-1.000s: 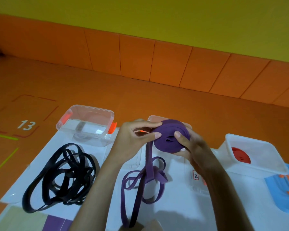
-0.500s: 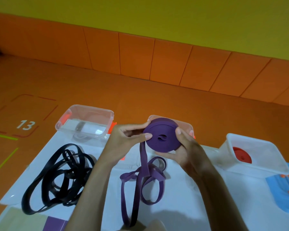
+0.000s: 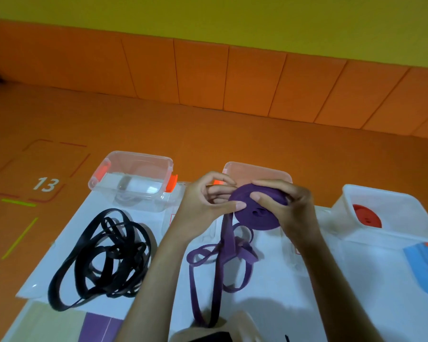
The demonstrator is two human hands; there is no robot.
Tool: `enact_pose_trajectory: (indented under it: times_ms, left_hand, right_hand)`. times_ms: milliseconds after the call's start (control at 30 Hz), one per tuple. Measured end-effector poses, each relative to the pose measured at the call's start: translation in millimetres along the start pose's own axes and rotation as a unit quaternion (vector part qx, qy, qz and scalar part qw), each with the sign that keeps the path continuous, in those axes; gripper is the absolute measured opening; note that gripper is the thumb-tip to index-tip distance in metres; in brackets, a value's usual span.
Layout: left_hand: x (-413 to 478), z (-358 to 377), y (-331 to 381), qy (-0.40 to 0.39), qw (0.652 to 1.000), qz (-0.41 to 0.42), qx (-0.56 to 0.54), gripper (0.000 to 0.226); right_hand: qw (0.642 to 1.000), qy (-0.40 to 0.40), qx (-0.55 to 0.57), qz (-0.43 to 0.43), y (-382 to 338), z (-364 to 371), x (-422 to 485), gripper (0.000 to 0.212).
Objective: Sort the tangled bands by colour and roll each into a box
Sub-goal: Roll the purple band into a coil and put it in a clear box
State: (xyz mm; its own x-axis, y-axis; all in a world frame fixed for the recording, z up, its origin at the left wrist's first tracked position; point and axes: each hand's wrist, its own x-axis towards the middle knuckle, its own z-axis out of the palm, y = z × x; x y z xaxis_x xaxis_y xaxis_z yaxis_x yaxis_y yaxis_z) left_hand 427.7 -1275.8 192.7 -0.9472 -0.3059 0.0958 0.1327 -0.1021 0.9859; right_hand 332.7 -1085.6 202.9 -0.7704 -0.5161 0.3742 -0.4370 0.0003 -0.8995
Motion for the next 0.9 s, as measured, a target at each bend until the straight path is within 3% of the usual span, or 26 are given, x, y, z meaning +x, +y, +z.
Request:
enact_pose_trajectory:
  times_ms: [100,200,300,367,400,467,667,767,900]
  left_hand:
    - [-1,-2,-12,-0.046,0.998,-0.024,0.028,0.053]
    - [-4,-12,-36,-0.13,0.984,-0.096,0.075,0.092]
    - [-8,-20,-70,-0.153,0.942,-0.247,0.167,0.123]
    - [-16,-18,-98,-0.169,0.901,-0.313,0.249,0.13]
    - [-20,-14,-112,-0.173,0.885,-0.328,0.28,0.124]
    - [-27,-6,-138,-0.165,0.872,-0.336,0.315,0.091]
    - [-32,-3,-172,-0.098,0.898,-0.267,0.336,0.026]
    - [-33,-13,-174,-0.078,0.905,-0.246,0.338,0.009]
    - [-36,-30,-165,-0.039,0.942,-0.185,0.278,0.011]
  right_hand:
    - [0.999,0.012,-0.047,-0.005,9,0,-5,0.03]
    - [0.996,0.038,-0.084,0.01,21,-5,-11,0.038]
    - [0.994,0.07,-0.073,0.032,27,-12,-15,0.034]
    - [0.993,0.081,-0.075,0.035,28,-16,-16,0.035]
    - [0.993,0.086,-0.078,0.033,29,-17,-16,0.037]
    - [0.992,0.093,-0.082,0.031,31,-18,-17,0.038]
    - [0.989,0.107,-0.099,0.025,37,-22,-23,0.041]
    - [0.989,0.11,-0.093,0.028,38,-26,-23,0.031]
    - [0.988,0.107,-0.105,0.029,40,-31,-23,0.037]
